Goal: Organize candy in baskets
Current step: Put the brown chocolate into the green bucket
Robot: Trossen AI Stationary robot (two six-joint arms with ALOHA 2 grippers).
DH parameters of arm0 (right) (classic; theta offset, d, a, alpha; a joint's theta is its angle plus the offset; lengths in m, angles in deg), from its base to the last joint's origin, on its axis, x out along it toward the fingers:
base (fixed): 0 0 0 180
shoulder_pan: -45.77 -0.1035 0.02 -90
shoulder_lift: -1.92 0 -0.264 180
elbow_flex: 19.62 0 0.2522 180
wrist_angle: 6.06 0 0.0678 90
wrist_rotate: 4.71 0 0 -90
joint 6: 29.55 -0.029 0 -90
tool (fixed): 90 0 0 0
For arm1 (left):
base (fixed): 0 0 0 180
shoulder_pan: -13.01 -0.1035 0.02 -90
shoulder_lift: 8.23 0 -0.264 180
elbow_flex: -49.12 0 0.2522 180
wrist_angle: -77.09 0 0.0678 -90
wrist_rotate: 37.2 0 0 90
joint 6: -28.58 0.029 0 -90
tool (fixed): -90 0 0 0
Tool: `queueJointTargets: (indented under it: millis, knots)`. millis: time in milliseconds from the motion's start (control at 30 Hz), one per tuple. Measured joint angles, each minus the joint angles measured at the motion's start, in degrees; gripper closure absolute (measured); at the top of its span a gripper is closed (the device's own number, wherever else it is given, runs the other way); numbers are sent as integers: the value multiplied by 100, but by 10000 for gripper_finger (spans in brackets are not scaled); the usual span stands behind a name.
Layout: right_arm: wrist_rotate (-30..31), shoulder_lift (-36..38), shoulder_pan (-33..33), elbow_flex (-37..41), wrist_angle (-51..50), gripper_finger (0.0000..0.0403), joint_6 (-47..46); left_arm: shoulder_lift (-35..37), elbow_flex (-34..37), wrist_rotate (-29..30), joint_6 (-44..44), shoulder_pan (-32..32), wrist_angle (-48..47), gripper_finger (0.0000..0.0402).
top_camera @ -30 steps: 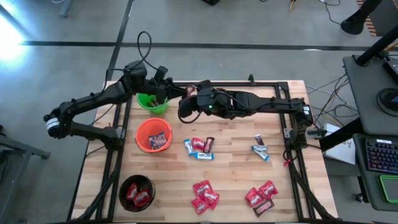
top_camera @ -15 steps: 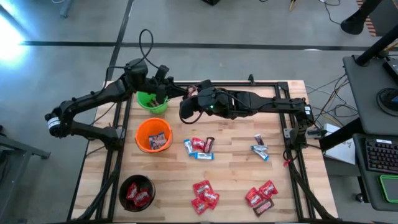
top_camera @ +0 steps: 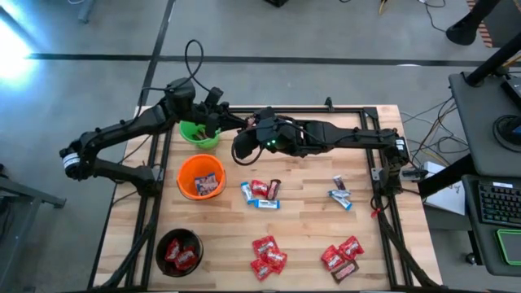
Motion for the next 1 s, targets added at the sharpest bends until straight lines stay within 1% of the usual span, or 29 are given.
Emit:
queueJointTargets:
  millis: [200,433,567,833,1000]
  knots:
    - [49,-2,5,2,-31,234,31,2,0,-113,-2,0,0,401]
    - [85,-1,9,2,-45,197,30,7,0,-125,39,-117,-8,401]
    - [86,0,9,2,-46,188,0,5,0,-119,84,-285,-36,401]
    - [21,0,-2,0,-53,186,-61,6,0,-99,253,-598,-47,401]
    - [21,0,-2,0,-47,186,-61,6,0,-78,494,-904,-320,401]
